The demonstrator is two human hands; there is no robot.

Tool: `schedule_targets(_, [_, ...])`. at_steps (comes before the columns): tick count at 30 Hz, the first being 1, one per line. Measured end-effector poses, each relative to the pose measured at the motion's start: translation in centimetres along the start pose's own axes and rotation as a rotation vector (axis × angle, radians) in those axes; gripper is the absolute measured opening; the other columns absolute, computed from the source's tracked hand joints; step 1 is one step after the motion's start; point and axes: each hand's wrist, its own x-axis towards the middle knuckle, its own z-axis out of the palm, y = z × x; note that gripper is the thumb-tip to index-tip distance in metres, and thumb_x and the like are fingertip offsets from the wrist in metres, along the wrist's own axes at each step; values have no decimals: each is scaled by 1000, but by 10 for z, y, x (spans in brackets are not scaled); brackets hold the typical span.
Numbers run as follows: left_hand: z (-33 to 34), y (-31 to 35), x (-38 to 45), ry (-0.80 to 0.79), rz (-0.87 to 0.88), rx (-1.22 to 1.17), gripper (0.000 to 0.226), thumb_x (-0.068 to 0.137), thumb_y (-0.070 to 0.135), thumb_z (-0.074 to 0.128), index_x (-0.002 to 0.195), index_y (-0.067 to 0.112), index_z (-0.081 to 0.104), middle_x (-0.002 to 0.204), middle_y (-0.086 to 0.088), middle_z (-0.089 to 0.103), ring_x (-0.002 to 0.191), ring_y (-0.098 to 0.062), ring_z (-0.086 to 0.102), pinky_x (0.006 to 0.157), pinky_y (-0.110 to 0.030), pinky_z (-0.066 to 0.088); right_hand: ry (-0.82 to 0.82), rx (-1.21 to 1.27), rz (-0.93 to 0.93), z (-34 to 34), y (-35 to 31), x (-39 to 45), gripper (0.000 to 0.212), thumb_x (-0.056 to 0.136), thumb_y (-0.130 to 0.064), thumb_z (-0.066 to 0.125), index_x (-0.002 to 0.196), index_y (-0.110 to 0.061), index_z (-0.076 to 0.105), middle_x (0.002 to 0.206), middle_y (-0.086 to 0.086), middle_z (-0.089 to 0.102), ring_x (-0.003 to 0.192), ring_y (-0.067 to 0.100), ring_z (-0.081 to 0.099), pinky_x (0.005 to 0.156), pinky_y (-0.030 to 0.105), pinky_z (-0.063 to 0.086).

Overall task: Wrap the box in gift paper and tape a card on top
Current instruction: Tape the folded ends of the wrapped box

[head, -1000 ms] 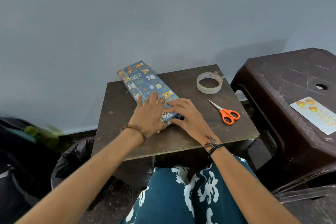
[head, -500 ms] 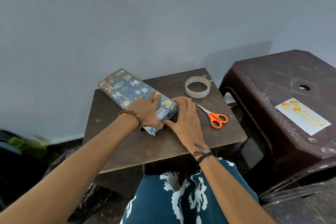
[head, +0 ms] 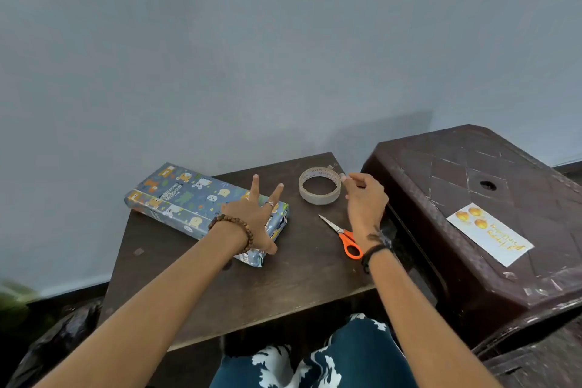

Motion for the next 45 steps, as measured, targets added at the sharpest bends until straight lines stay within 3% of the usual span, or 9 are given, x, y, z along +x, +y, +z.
schedule_targets(3, [-2, 2, 11, -44, -19, -29, 119, 69, 49, 70, 139, 41, -26, 149, -17, -31, 117, -36, 51, 93, -47, 47, -19, 15, 260, 4, -5, 34, 29, 81, -23, 70, 98, 1, 68, 76, 5, 64, 61, 13, 61, 78, 35, 57])
schedule_targets(6, [-3, 4, 17, -84, -41, -42, 119, 69, 45, 71, 139, 42, -25, 149, -18, -30, 118, -38, 50, 96, -51, 45, -134, 47, 400, 8, -12, 53, 43, 76, -26, 76, 103, 5, 63, 77, 9, 63, 59, 13, 60, 65, 26, 56])
schedule_targets(13, [-1, 4, 18, -77, -36, 9, 117, 70, 48, 69, 141, 41, -24, 151, -18, -25, 125, -36, 44, 95, -51, 45, -345, -51, 416, 13, -22, 75, 31, 79, -4, 72, 106, 7, 61, 84, 13, 66, 63, 14, 61, 57, 21, 54])
schedule_targets(15, [-2, 4, 17, -76, -36, 16, 116, 71, 48, 69, 141, 41, -23, 151, -17, -25, 123, -35, 46, 95, -51, 45, -384, -96, 386, 10, -24, 78, 13, 81, 4, 66, 94, 2, 62, 100, 19, 67, 73, 19, 64, 66, 25, 55])
schedule_targets(18, [-2, 5, 16, -85, -33, 13, 116, 71, 48, 69, 141, 40, -23, 151, -17, -25, 119, -36, 50, 97, -51, 44, -414, -204, 273, 7, -22, 80, 15, 81, 11, 61, 81, -4, 62, 104, 20, 67, 81, 20, 64, 71, 27, 54])
schedule_targets(28, [-1, 4, 17, -84, -31, 25, 115, 72, 49, 68, 142, 39, -22, 152, -18, -23, 122, -35, 48, 97, -51, 44, -544, -493, -65, -1, -14, 81, 20, 84, 6, 55, 87, -8, 69, 108, 15, 66, 86, 18, 63, 62, 15, 51])
schedule_targets(33, [0, 4, 17, -74, -40, 23, 115, 71, 48, 69, 141, 41, -22, 152, -17, -22, 121, -35, 48, 97, -51, 44, -552, -604, -182, -2, -15, 80, 28, 90, 3, 45, 94, -6, 71, 99, 16, 68, 80, 25, 65, 81, 32, 56])
schedule_targets(40, [0, 3, 19, -69, -37, 26, 115, 70, 49, 69, 142, 41, -21, 153, -17, -20, 122, -36, 47, 97, -50, 44, -622, -713, -253, -6, -14, 79, 31, 96, 1, 39, 110, -4, 67, 92, 10, 59, 78, 19, 56, 85, 30, 51])
schedule_targets(45, [0, 2, 18, -74, -27, 27, 113, 71, 50, 68, 143, 40, -19, 153, -17, -19, 121, -35, 49, 97, -49, 44, -637, -767, -374, -15, -15, 80, 35, 96, 0, 39, 111, -13, 68, 128, 13, 58, 84, 22, 62, 78, 24, 50])
